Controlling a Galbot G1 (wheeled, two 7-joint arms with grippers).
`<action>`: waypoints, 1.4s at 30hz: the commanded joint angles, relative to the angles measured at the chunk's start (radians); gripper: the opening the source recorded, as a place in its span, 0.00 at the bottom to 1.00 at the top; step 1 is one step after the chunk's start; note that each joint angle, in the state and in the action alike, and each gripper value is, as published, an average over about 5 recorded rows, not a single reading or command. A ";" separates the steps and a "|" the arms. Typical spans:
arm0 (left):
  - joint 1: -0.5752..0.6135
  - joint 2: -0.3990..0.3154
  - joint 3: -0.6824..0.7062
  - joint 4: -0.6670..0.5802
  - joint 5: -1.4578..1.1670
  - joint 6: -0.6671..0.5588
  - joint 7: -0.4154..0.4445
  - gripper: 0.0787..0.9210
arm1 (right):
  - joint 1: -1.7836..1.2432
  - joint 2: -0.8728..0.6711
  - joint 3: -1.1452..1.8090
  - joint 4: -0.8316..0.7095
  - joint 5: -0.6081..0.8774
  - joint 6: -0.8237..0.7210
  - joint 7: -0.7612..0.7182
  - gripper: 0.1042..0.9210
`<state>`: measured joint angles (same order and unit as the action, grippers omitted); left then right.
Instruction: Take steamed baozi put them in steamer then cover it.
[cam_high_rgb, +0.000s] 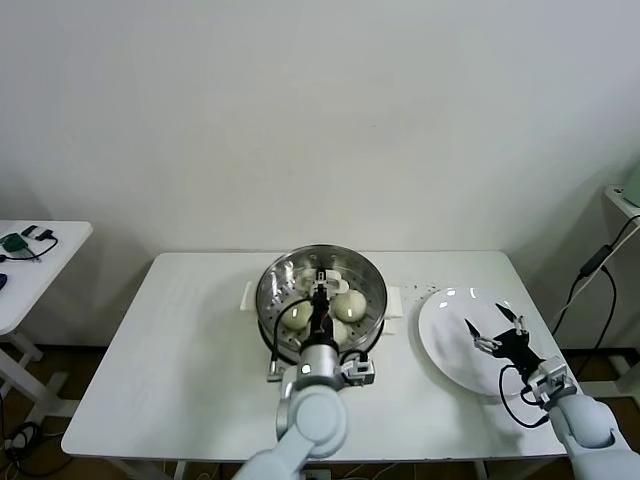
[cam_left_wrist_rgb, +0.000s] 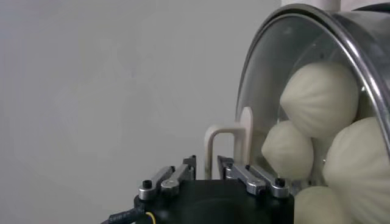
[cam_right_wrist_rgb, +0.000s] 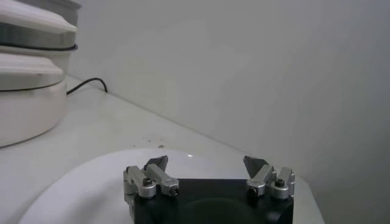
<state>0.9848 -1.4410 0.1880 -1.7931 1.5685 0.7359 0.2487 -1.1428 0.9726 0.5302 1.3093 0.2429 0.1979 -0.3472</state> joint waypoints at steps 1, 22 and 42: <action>0.043 0.065 -0.002 -0.155 -0.062 0.049 0.006 0.33 | 0.006 0.001 -0.004 -0.006 -0.009 -0.010 -0.002 0.88; 0.462 0.273 -0.425 -0.432 -0.547 -0.222 -0.314 0.88 | -0.011 0.004 -0.008 0.077 -0.007 -0.089 0.052 0.88; 0.702 0.009 -0.905 -0.225 -1.634 -0.865 -0.448 0.88 | -0.134 0.039 0.068 0.194 0.111 -0.066 0.074 0.88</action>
<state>1.5579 -1.3469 -0.5002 -2.1491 0.4834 0.3374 -0.1403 -1.2200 0.9993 0.5674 1.4571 0.3025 0.1282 -0.2777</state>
